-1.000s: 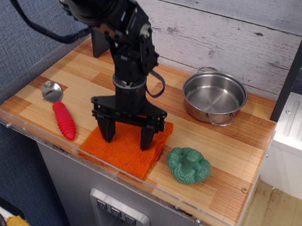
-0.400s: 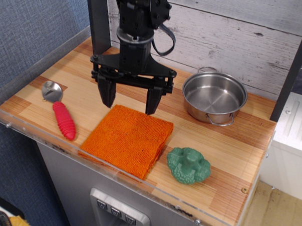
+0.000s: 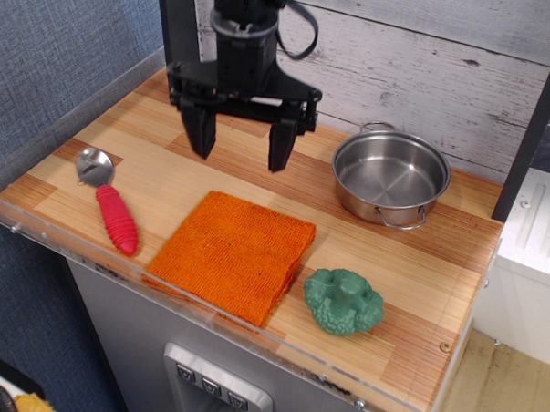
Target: Move the orange cloth in between the spoon and the pepper
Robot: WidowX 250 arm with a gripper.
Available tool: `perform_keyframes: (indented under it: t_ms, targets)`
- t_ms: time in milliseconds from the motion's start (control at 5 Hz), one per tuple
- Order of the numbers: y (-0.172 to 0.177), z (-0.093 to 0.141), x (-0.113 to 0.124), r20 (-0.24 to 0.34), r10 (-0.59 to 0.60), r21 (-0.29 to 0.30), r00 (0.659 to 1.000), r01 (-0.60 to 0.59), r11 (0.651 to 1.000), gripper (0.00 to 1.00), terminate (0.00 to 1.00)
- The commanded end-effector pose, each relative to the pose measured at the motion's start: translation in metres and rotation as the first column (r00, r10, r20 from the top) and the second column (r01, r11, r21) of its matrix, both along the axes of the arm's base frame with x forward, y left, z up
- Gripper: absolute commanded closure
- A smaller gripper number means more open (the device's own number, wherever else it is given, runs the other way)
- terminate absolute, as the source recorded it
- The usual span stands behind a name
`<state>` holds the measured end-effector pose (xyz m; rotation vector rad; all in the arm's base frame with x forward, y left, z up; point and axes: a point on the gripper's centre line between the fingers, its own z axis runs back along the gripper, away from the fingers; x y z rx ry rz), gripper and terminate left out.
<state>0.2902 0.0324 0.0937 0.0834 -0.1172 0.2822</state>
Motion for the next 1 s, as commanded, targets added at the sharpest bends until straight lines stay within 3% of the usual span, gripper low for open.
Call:
perform_keyframes:
  t_ms: [0, 400, 600, 800]
  targets:
    - [0.064, 0.02, -0.009, 0.016, -0.035, 0.033, 0.999, 0.035, 0.999, 0.0, 0.0]
    - [0.119, 0.014, -0.022, -0.021, -0.07, 0.052, 0.997, 0.071, 0.996, 0.0, 0.0]
    - [0.13, 0.012, -0.029, -0.033, -0.126, 0.011, 0.991, 0.127, 0.992, 0.0, 0.0]
    - [0.13, 0.012, -0.029, -0.033, -0.126, 0.011, 0.991, 0.127, 0.992, 0.0, 1.0]
